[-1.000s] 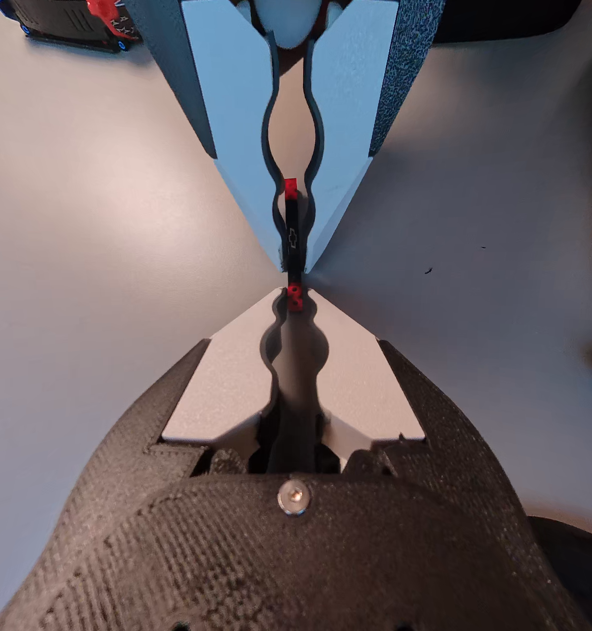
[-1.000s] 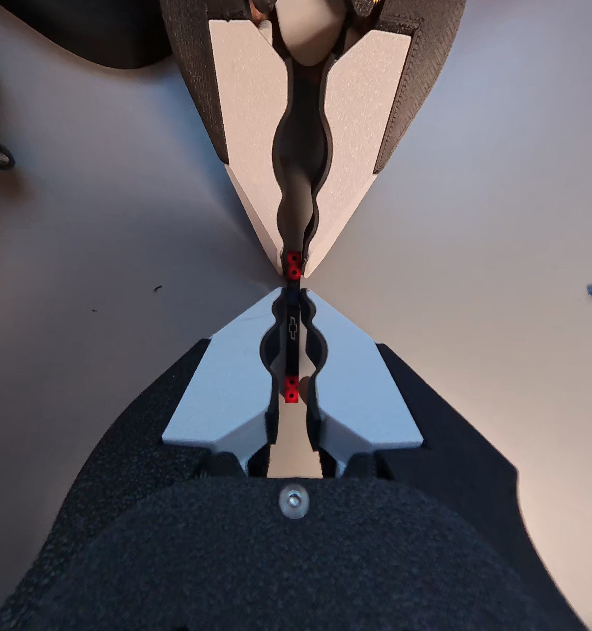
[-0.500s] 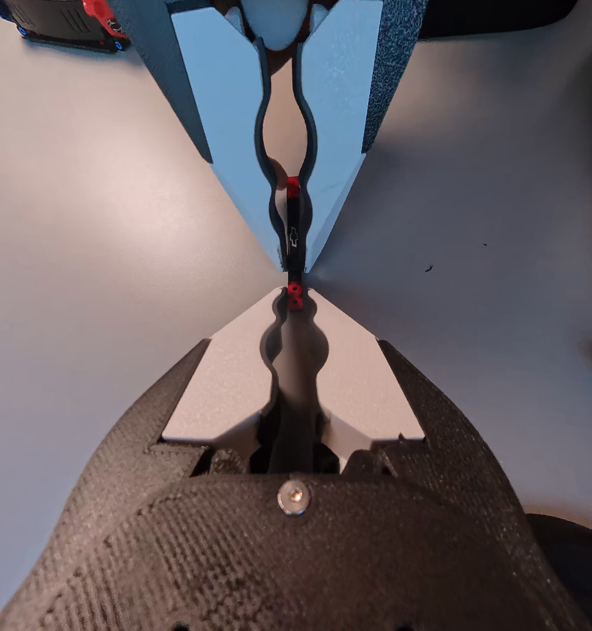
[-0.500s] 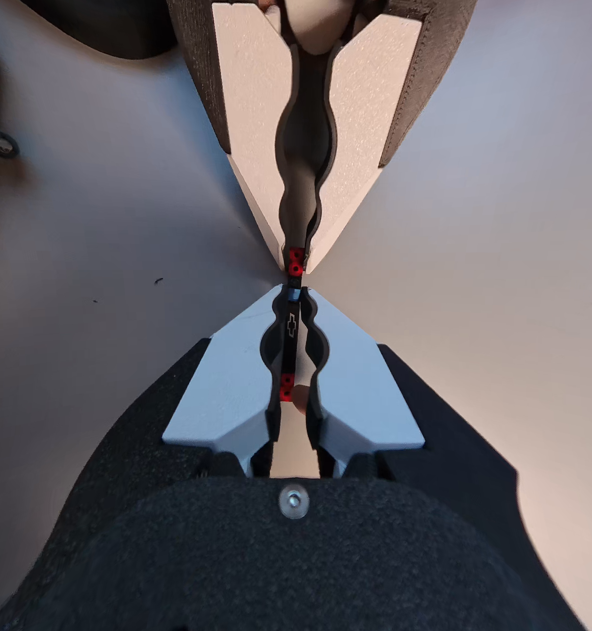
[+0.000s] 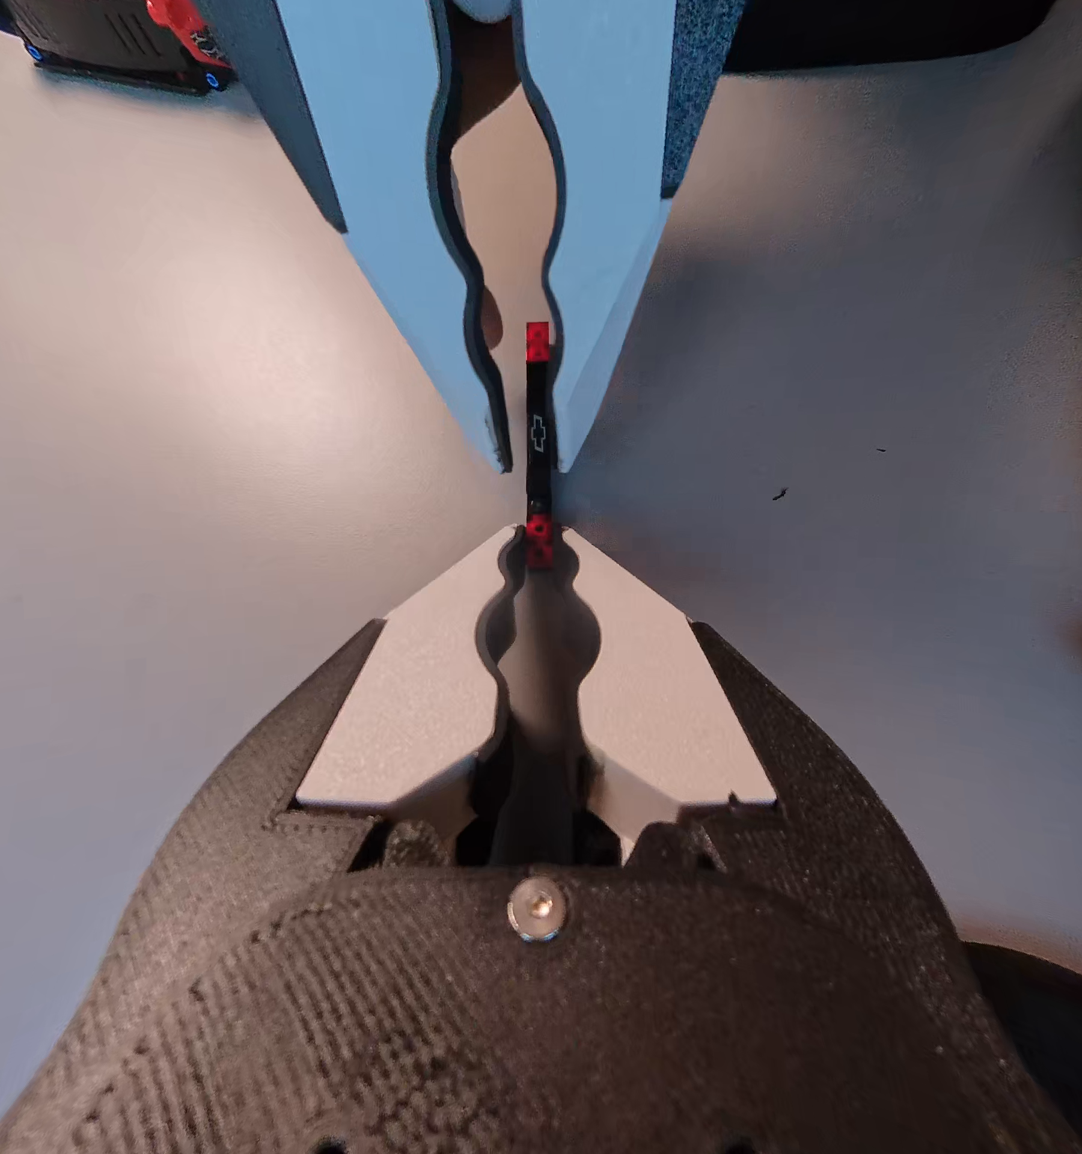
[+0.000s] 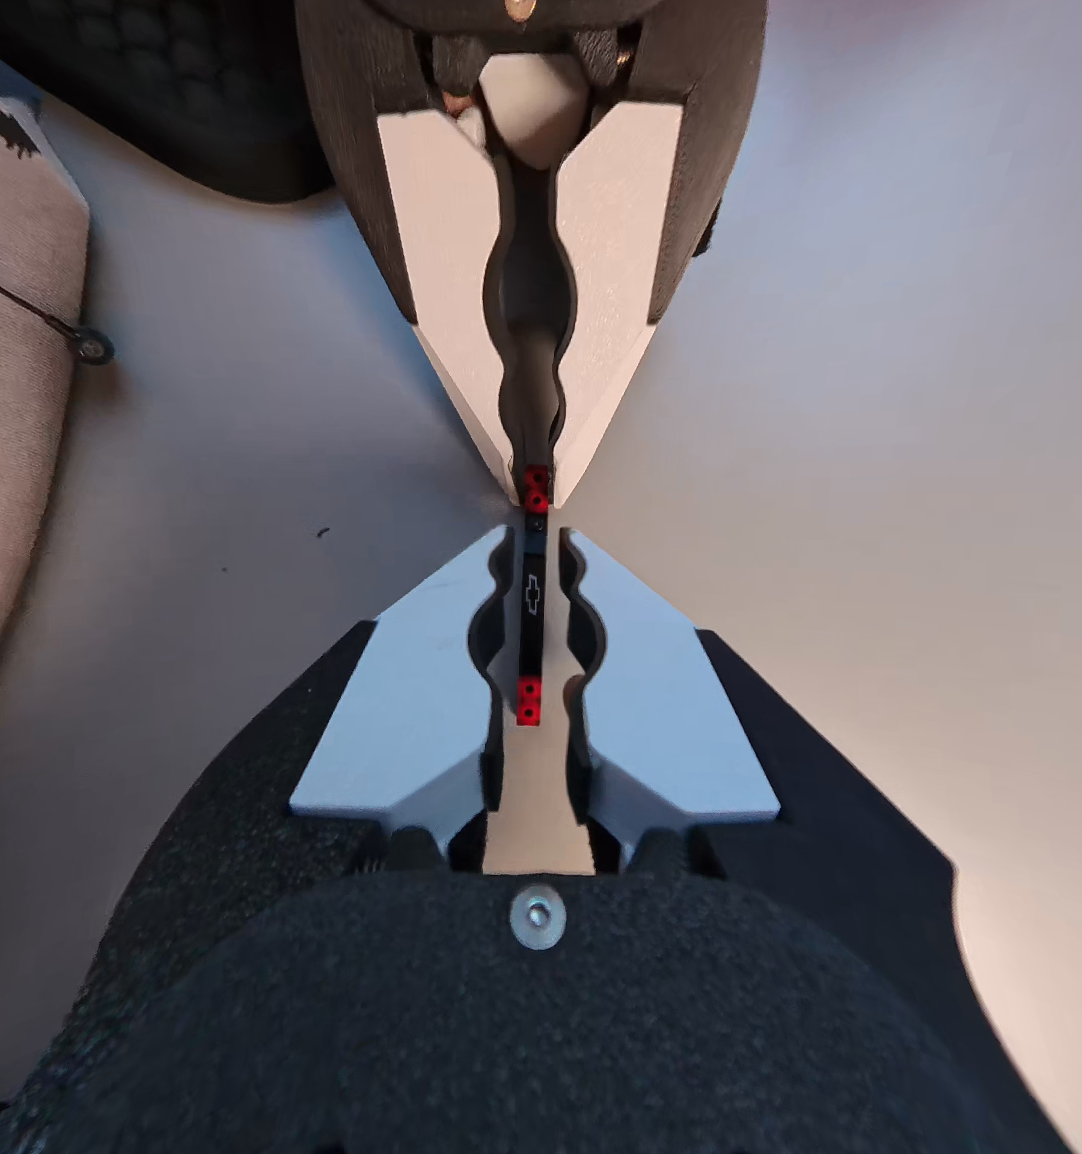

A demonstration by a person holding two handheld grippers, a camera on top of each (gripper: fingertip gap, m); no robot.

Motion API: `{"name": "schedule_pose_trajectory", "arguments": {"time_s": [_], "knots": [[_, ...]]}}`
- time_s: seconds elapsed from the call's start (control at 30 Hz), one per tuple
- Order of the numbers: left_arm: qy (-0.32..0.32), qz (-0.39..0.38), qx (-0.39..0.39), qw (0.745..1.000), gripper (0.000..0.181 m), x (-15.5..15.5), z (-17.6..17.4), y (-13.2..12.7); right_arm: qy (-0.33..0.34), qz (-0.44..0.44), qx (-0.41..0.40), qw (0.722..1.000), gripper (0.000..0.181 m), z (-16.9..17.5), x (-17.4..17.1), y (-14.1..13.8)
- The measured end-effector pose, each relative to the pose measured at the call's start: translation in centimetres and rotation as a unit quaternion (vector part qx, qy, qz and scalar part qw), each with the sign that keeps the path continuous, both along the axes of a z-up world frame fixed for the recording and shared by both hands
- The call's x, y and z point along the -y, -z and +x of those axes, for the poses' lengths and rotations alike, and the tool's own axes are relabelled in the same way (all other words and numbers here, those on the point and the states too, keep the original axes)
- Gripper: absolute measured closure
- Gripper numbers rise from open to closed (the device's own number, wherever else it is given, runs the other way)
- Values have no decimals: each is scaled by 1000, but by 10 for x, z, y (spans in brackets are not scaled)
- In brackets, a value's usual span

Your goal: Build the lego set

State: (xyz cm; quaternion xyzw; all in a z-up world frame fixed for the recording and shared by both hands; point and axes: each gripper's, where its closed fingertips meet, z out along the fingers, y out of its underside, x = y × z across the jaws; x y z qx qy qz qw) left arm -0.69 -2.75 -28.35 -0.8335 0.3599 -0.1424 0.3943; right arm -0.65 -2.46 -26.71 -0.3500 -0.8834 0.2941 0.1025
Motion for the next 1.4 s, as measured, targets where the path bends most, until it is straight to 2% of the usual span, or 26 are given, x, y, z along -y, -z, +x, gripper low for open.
{"name": "schedule_pose_trajectory", "arguments": {"time_s": [0.1, 0.57, 0.87, 0.97, 1.07, 1.13, 1.27, 1.4], "knots": [[0, -1, 0, 1000, 175, 0, 0, 0, 14, 4, 21, 1000, 181, 0, 2, 1], [0, -1, -3, 1000, 175, 1, 0, 0, 8, 45, 62, 997, 181, 2, -3, 12], [-2, -3, 0, 1000, 175, 1, 0, 0, 10, 58, 46, 997, 181, 2, -3, 12], [-3, -1, 0, 1000, 175, 1, 0, 0, 16, 25, 16, 999, 181, -3, -5, 4], [-5, 1, 1, 1000, 175, -1, -1, 0, 83, -40, -46, 995, 173, -33, -32, -31], [-8, 3, 3, 1000, 175, -1, -1, 0, 118, -6, -76, 990, 165, -54, -72, -38], [-12, 8, 0, 1000, 175, -2, -3, 0, 160, 54, -75, 983, 161, -86, -149, -26], [-17, 9, 1, 1000, 169, -3, -5, 0, 137, 70, -62, 986, 165, -114, -187, -13]]}}
